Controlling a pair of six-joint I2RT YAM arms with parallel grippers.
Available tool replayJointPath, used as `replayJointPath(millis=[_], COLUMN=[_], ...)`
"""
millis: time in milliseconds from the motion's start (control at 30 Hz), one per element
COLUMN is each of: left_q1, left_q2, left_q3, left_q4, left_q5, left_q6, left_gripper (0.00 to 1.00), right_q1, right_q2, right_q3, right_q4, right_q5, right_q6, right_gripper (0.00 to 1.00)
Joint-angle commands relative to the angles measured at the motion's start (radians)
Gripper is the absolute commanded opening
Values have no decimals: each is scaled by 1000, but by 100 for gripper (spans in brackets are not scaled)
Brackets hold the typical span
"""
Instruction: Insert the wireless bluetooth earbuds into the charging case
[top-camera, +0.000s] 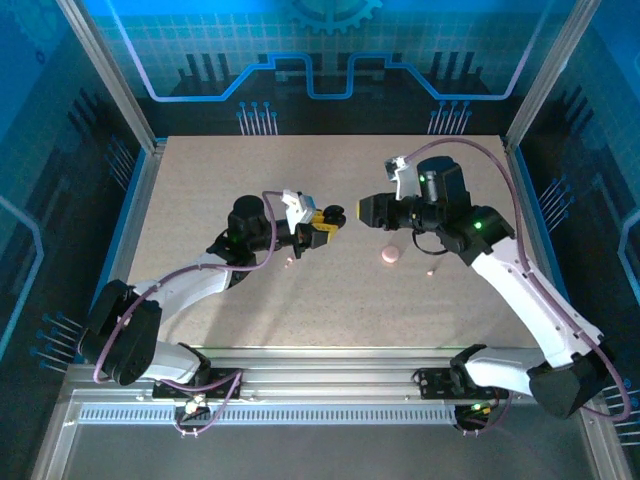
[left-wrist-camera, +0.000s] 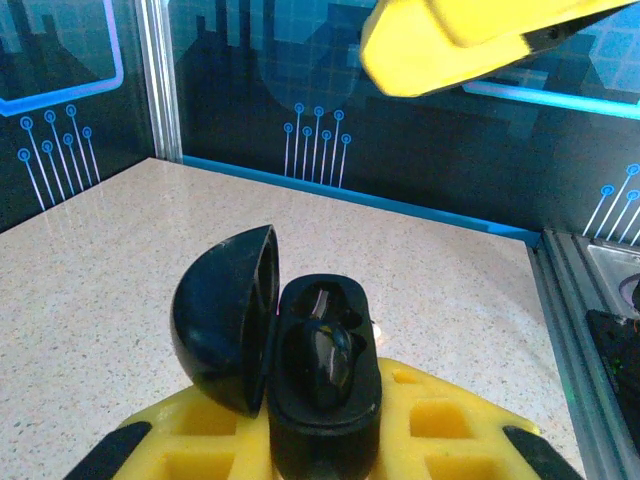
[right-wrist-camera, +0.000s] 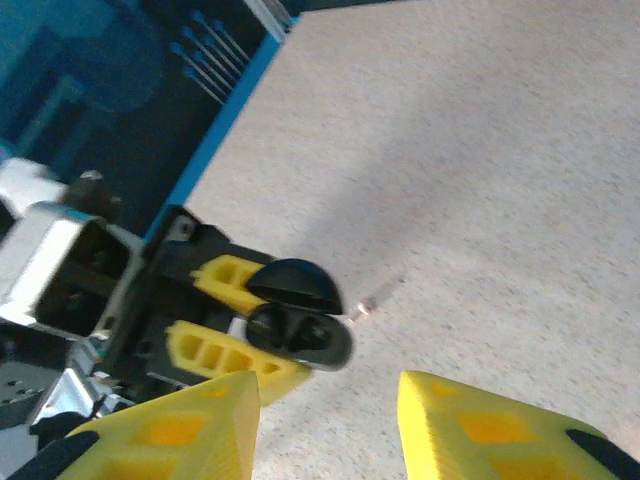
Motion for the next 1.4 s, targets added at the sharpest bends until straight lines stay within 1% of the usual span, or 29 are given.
replayJointPath(millis=[0, 233, 400, 533, 667, 767, 967, 1067, 1200, 1367], left_q1=[-4, -4, -1, 8, 24, 38, 54, 57, 60, 62], left_q2=[-23, -7, 23, 48, 70, 83, 102, 112, 119, 128], left_q3=[-20, -19, -7, 6, 12, 20, 32, 51, 65, 82], left_q4=[-17, -49, -58, -60, -51, -53, -65, -106, -124, -143], left_q5=[-1, -13, -14, -7, 5, 15, 17, 20, 15, 18], left_q6=[41, 63, 66, 57, 38, 30, 33, 58, 70, 77], left_gripper=[19, 20, 20, 20, 19, 20, 20, 20, 20, 20], right_q1=[-40, -104, -144, -164, -178, -189, -209, -210, -213, -217], right_q2=[51, 188, 305, 406, 513, 597, 790, 862, 931, 998], right_q3=[53, 133, 190, 235, 284, 330, 453, 497, 541, 597], right_q4=[-143, -253, -306, -349, -380, -393, -460, -474, -474, -485], right_q5=[14, -10, 3, 69, 179, 232, 283, 313, 363, 367], right_q6=[-51, -165, -250, -331, -419, -479, -592, -638, -686, -729], right_gripper=[41, 41, 41, 40, 39, 39, 39, 39, 40, 40])
